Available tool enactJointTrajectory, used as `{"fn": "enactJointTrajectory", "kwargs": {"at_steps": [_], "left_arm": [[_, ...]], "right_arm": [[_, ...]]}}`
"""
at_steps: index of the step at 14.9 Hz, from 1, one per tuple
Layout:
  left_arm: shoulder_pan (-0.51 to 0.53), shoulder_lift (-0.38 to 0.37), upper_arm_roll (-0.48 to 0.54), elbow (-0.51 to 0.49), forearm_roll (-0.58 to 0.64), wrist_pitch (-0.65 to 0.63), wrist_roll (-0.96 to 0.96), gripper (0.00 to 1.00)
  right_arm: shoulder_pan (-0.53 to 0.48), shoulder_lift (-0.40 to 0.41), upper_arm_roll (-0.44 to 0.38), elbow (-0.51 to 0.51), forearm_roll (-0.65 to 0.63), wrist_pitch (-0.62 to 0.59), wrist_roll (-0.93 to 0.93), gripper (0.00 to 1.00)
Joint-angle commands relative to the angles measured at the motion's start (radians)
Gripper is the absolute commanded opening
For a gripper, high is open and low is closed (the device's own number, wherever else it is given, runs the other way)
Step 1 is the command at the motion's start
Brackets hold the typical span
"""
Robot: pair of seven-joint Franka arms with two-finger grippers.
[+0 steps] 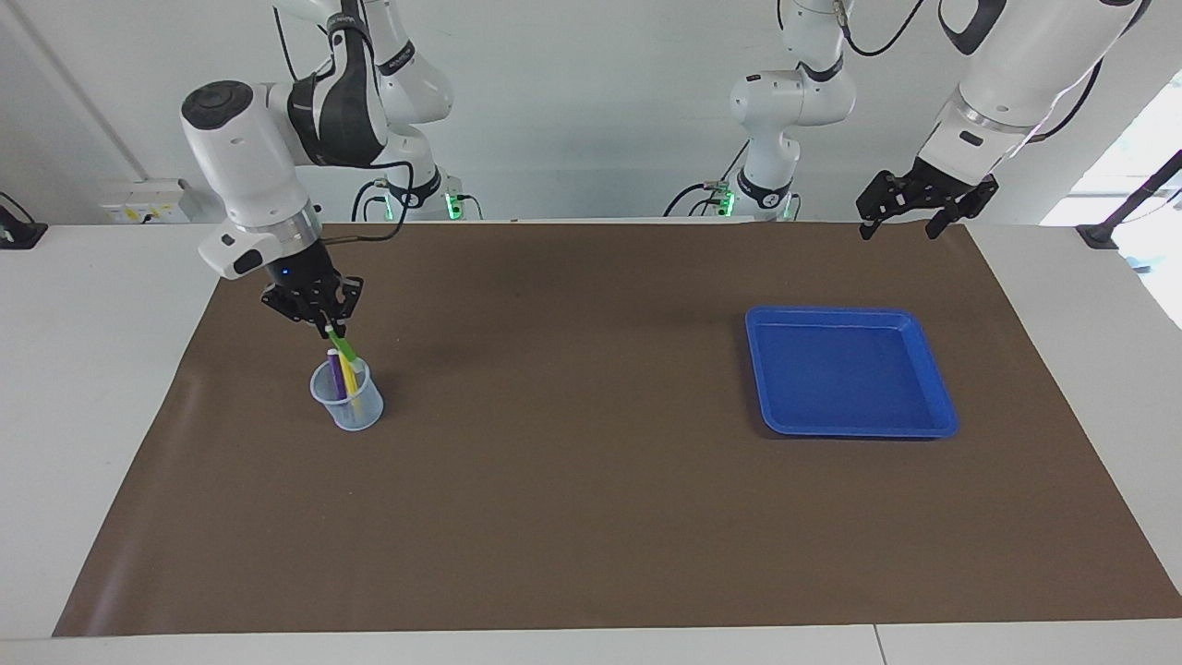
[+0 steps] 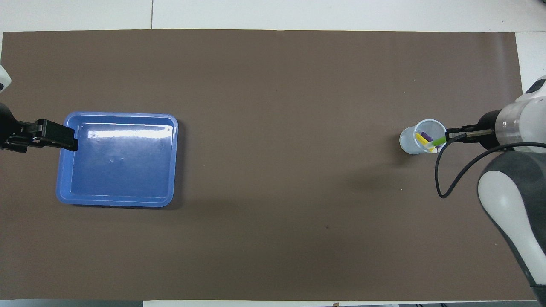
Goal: Right arm passes pens to left for tray arrangement
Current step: 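Reach the right gripper into the white cup and grasp the green pen, then lift the green pen out of the cup with the right gripper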
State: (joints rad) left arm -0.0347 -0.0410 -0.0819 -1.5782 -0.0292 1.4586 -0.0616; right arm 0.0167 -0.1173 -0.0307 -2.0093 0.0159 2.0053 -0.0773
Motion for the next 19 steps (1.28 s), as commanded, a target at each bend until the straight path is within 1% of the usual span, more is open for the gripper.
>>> {"fn": "enactJointTrajectory", "kwargs": {"at_steps": [1, 3, 5, 8, 10, 11, 12, 13, 16, 17, 18, 19], "left_arm": [[-0.011, -0.033, 0.011, -0.006, 0.012, -0.021, 0.011, 1.0], [-0.01, -0.046, 0.011, -0.006, 0.012, -0.023, 0.008, 1.0], [-0.017, -0.062, 0.01, -0.005, 0.012, -0.02, 0.011, 1.0], [-0.01, -0.095, 0.011, -0.005, 0.011, -0.018, 0.006, 1.0], [-0.01, -0.122, 0.011, -0.006, 0.011, -0.02, 0.003, 1.0], [-0.01, -0.123, 0.011, -0.006, 0.011, -0.015, 0.003, 1.0], [-0.01, -0.125, 0.011, -0.006, 0.011, -0.014, 0.005, 1.0], [-0.01, -0.126, 0.011, -0.008, 0.011, -0.015, 0.005, 1.0], [-0.011, -0.146, 0.011, -0.048, -0.001, -0.015, -0.027, 1.0], [-0.008, -0.157, 0.019, -0.08, -0.071, -0.012, -0.068, 1.0], [0.027, -0.183, 0.039, -0.13, -0.241, 0.0, -0.157, 1.0], [0.05, -0.201, 0.039, -0.198, -0.339, 0.031, -0.228, 1.0]], "right_arm": [[-0.012, 0.001, -0.024, 0.055, 0.027, -0.072, -0.068, 0.0], [-0.014, 0.002, -0.032, 0.083, 0.123, -0.105, -0.067, 0.0], [-0.014, 0.001, -0.032, 0.083, 0.22, -0.126, -0.044, 0.0], [-0.003, 0.001, -0.009, 0.083, 0.418, -0.129, 0.141, 0.0], [-0.004, 0.002, 0.075, 0.083, 0.519, -0.09, 0.265, 0.0], [-0.003, 0.002, 0.107, 0.081, 0.568, -0.041, 0.356, 0.0], [-0.003, 0.005, 0.156, 0.081, 0.628, 0.008, 0.431, 0.0], [-0.003, 0.011, 0.187, 0.081, 0.703, 0.044, 0.483, 0.0], [-0.001, 0.024, 0.247, 0.081, 0.954, 0.133, 0.525, 0.0], [-0.001, 0.028, 0.261, 0.083, 1.002, 0.154, 0.536, 0.0], [-0.001, 0.03, 0.288, 0.083, 1.045, 0.185, 0.56, 0.0], [-0.001, 0.031, 0.31, 0.083, 1.087, 0.228, 0.6, 0.0]]}}
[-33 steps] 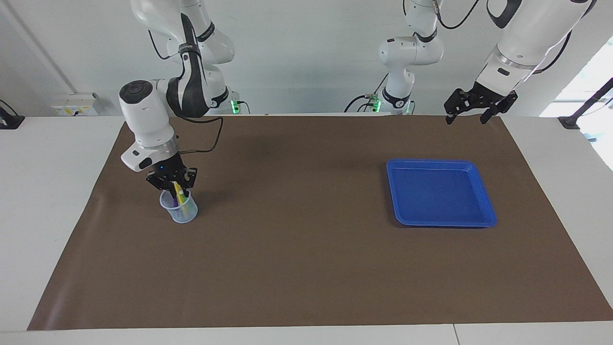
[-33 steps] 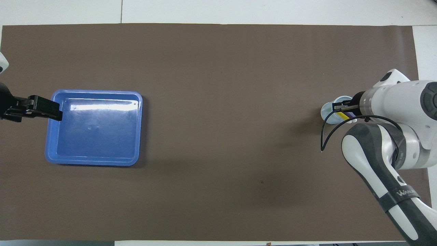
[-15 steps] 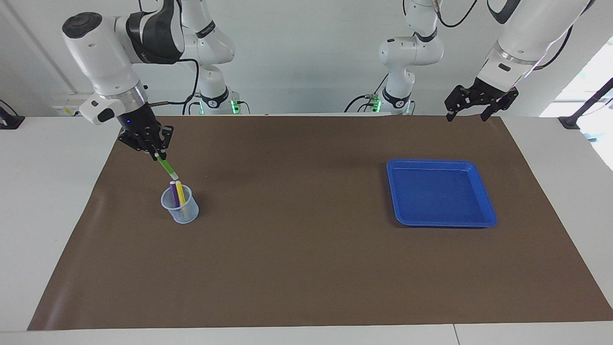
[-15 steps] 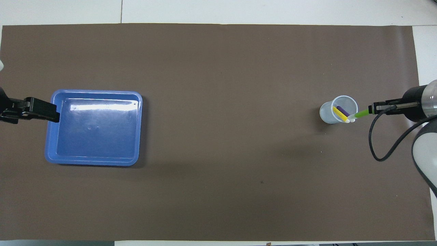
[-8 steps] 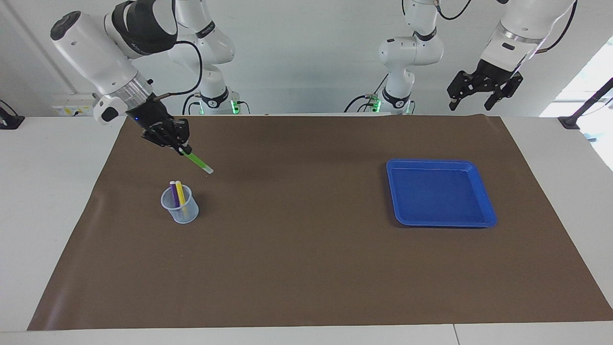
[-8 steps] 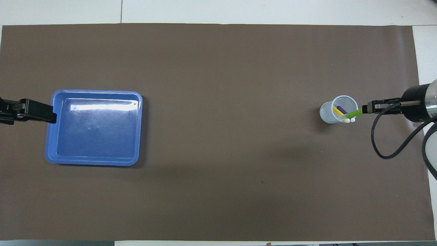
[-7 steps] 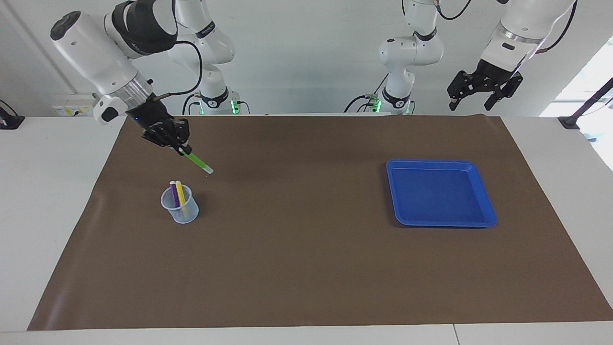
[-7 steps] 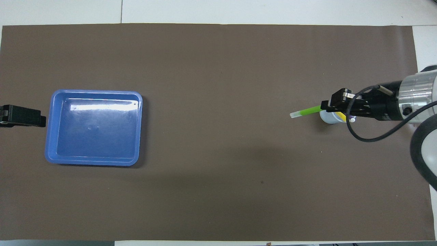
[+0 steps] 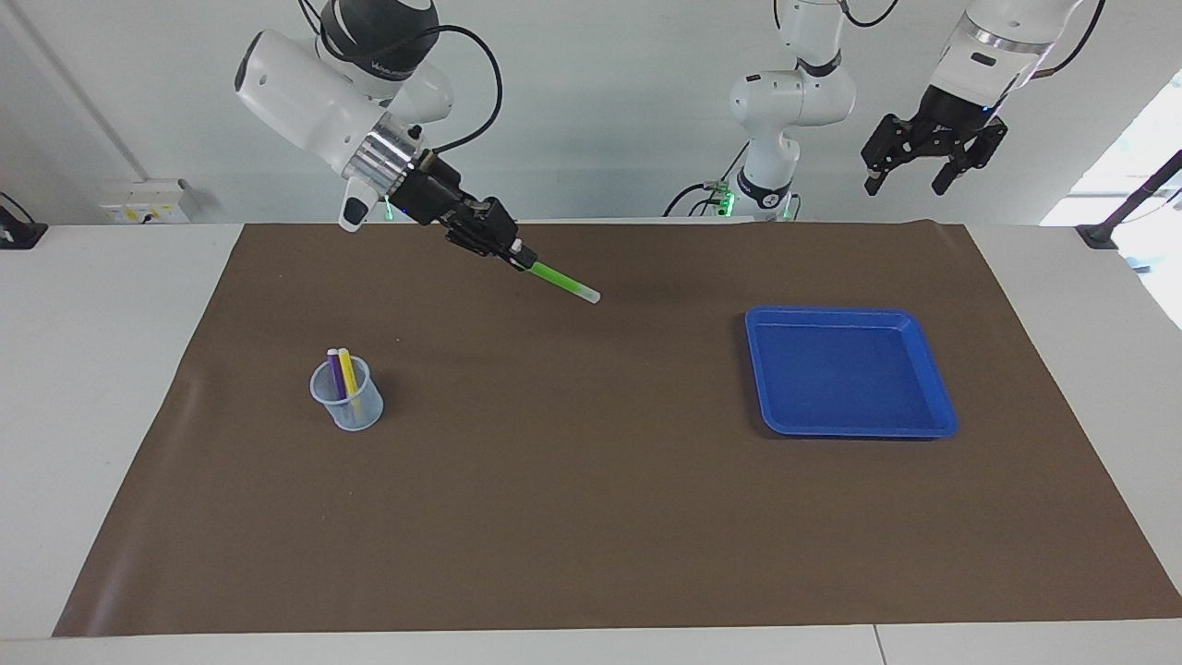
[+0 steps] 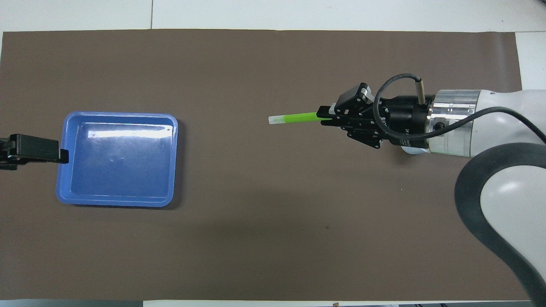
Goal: Right arm passes pens to left for tray arrangement
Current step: 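Lift the green pen out of the cup with the right gripper, then carry the pen toward the left gripper while the left gripper approaches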
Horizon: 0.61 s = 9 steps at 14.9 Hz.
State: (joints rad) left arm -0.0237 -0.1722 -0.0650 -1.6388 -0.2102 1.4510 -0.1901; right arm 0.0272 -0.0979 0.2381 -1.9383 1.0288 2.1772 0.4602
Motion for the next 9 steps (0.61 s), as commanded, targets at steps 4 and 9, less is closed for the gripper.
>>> {"fn": "enactJointTrajectory", "kwargs": {"at_steps": [4, 9], "left_arm": [[0.01, -0.087, 0.019, -0.295, -0.343, 0.188, -0.138, 0.99], [-0.053, -0.084, 0.019, -0.449, -0.666, 0.434, -0.333, 1.0]], "right_arm": [[-0.012, 0.015, 0.125, 0.018, 0.184, 0.15, 0.162, 0.0], [-0.012, 0.053, 0.207, 0.05, 0.178, 0.158, 0.308, 0.0]]}}
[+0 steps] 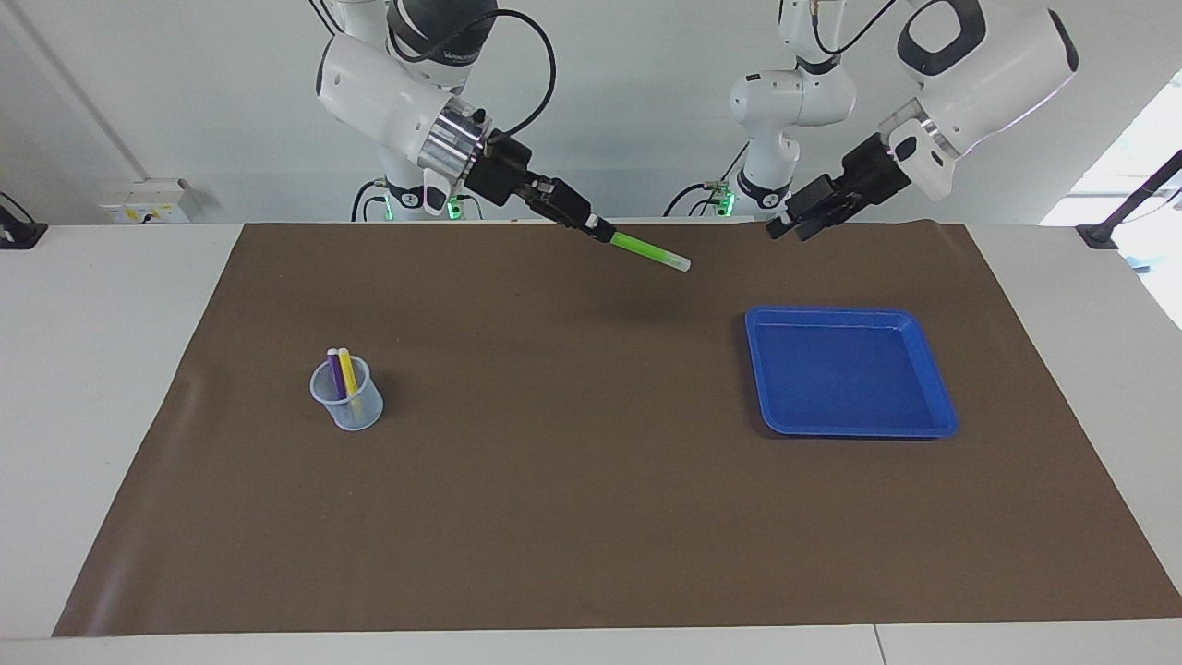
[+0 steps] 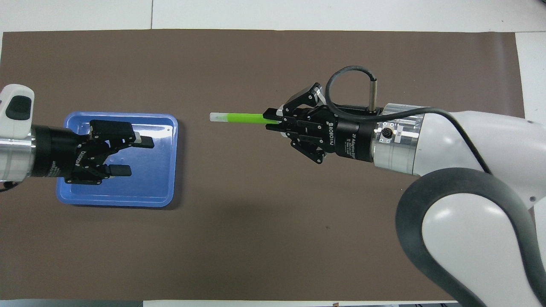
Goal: Right arm passes pens to left for tray arrangement
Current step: 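Carry the pen toward the left gripper while the left gripper approaches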
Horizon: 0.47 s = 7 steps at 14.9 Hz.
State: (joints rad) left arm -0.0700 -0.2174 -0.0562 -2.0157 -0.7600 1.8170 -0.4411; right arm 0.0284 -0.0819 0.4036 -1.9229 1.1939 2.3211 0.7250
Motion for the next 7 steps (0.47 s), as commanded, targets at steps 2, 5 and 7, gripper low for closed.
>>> {"fn": "enactJointTrajectory", "kwargs": {"at_steps": [2, 5, 7], "left_arm": [[0.004, -0.031, 0.012, -0.092, -0.238, 0.111, -0.155, 1.0], [0.004, -0.033, 0.01, -0.12, -0.359, 0.2, -0.301, 1.0], [-0.01, -0.033, 0.01, -0.139, -0.432, 0.266, -0.373, 1.0]], "right_arm": [[-0.013, 0.056, 0.055, 0.051, 0.004, 0.014, 0.082, 0.0], [-0.009, 0.062, 0.058, 0.051, 0.003, 0.012, 0.114, 0.0], [-0.001, 0.08, 0.064, 0.053, 0.001, 0.012, 0.139, 0.0]]}}
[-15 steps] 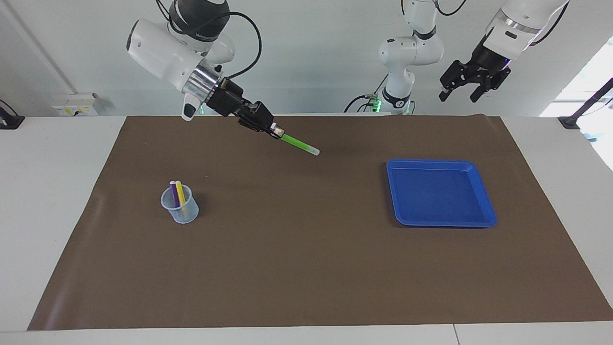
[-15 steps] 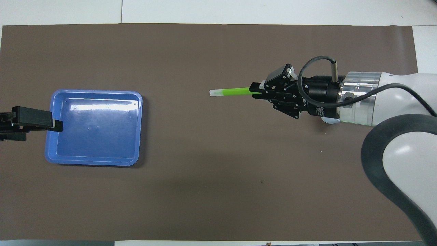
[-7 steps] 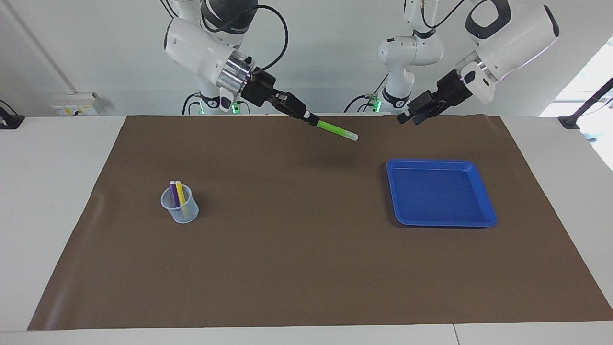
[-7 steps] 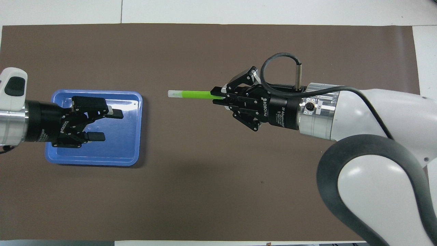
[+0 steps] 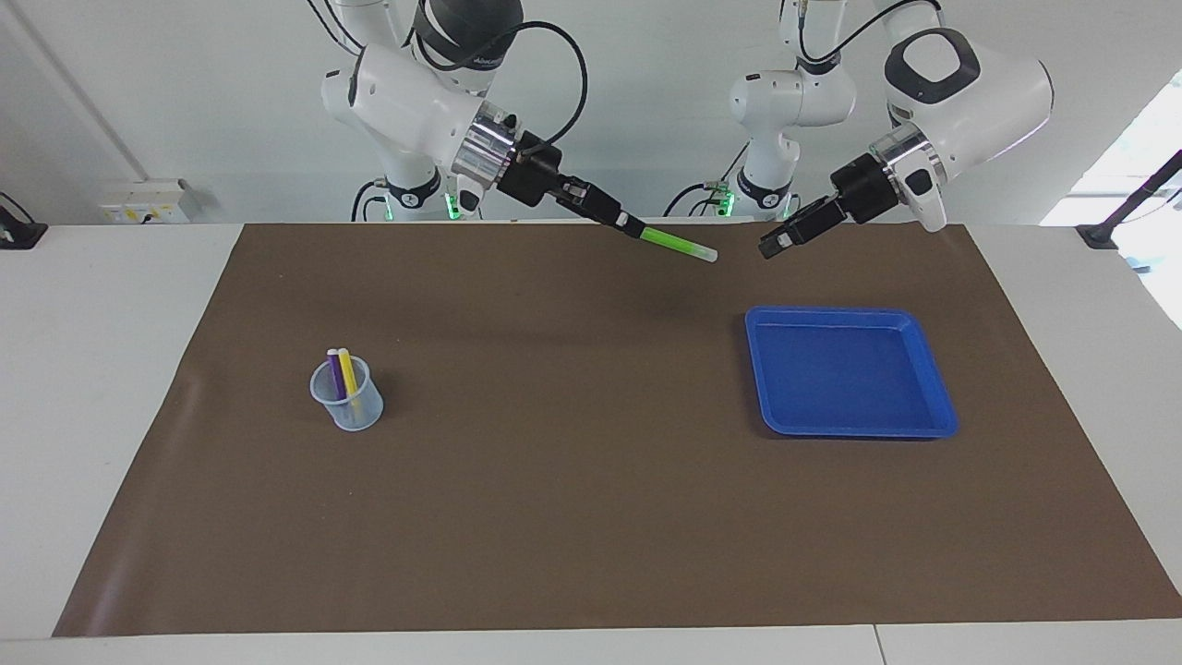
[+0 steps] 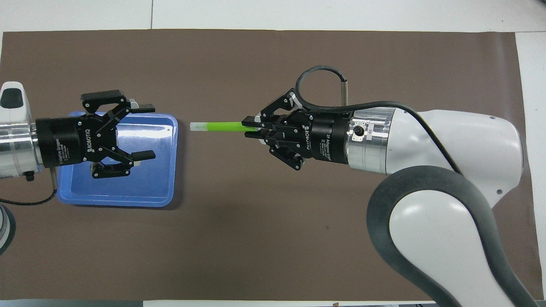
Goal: Right arm passes pens to left for tray arrangement
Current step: 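Carry the pen toward the left gripper while the left gripper approaches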
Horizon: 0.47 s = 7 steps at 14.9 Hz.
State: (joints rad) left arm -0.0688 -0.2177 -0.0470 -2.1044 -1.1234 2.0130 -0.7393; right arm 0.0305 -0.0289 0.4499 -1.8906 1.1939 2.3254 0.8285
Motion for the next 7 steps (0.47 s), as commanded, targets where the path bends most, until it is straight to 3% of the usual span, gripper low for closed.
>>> {"fn": "enactJointTrajectory", "kwargs": {"at_steps": [1, 7], "left_arm": [[-0.012, -0.032, -0.001, -0.06, -0.103, 0.078, -0.086, 1.0], [-0.1, -0.026, -0.001, -0.083, -0.167, 0.084, -0.117, 0.99]], "right_arm": [[0.0, 0.03, 0.018, 0.021, 0.0, 0.009, 0.049, 0.0], [0.002, 0.09, 0.062, 0.057, -0.095, 0.037, 0.149, 0.0]]}}
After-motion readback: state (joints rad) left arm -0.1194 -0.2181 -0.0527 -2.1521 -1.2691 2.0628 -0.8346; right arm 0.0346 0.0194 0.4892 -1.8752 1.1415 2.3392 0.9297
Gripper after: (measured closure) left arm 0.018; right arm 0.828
